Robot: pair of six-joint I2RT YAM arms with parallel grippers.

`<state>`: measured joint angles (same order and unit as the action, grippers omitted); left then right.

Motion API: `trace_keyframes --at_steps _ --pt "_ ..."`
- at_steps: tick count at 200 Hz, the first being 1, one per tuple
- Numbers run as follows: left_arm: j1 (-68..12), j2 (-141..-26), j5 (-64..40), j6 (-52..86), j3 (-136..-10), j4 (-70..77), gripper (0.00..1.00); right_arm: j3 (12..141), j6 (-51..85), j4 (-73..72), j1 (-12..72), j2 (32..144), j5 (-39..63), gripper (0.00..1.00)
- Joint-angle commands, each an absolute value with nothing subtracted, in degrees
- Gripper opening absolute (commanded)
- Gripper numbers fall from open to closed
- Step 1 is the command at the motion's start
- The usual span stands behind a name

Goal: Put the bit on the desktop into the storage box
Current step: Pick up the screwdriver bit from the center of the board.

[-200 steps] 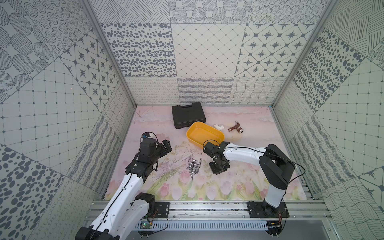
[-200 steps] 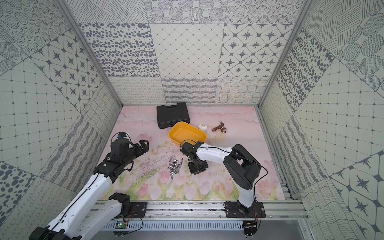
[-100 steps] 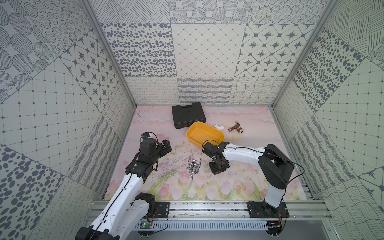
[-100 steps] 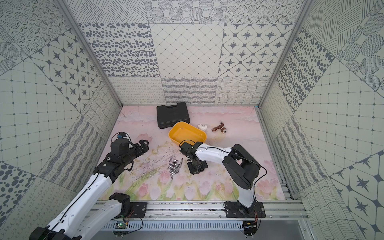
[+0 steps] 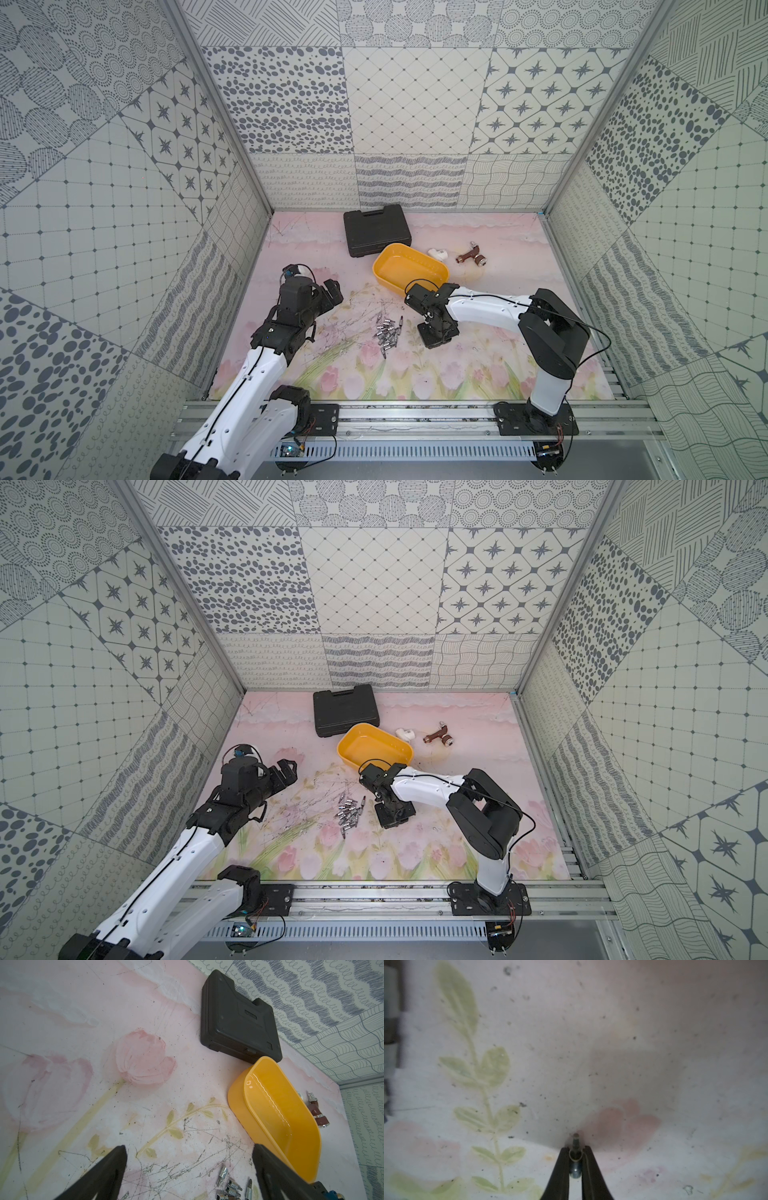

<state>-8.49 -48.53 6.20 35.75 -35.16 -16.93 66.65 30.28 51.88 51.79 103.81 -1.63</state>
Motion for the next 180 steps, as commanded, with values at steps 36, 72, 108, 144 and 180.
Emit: trace_keyframes --at_steps 36,72,108,144,180 --pt "-8.31 -48.16 7.03 34.75 -36.03 -17.05 0.99 70.80 29.90 53.17 50.95 97.77 -2.80 0.12" --pt "-8.27 -48.12 6.99 34.77 -36.04 -17.16 0.99 75.89 27.43 54.44 48.46 96.16 -4.39 0.12" --pt "-8.26 -47.88 6.78 34.61 -36.12 -17.38 0.99 81.91 24.37 54.45 45.07 96.23 -6.19 0.12" --pt "-8.26 -48.00 5.73 34.54 -36.21 -17.46 0.99 88.09 21.00 54.48 42.23 98.70 -8.60 0.12" --pt "-8.27 -48.47 4.27 34.55 -36.22 -17.60 0.99 93.74 18.37 54.52 39.95 103.04 -9.29 0.12"
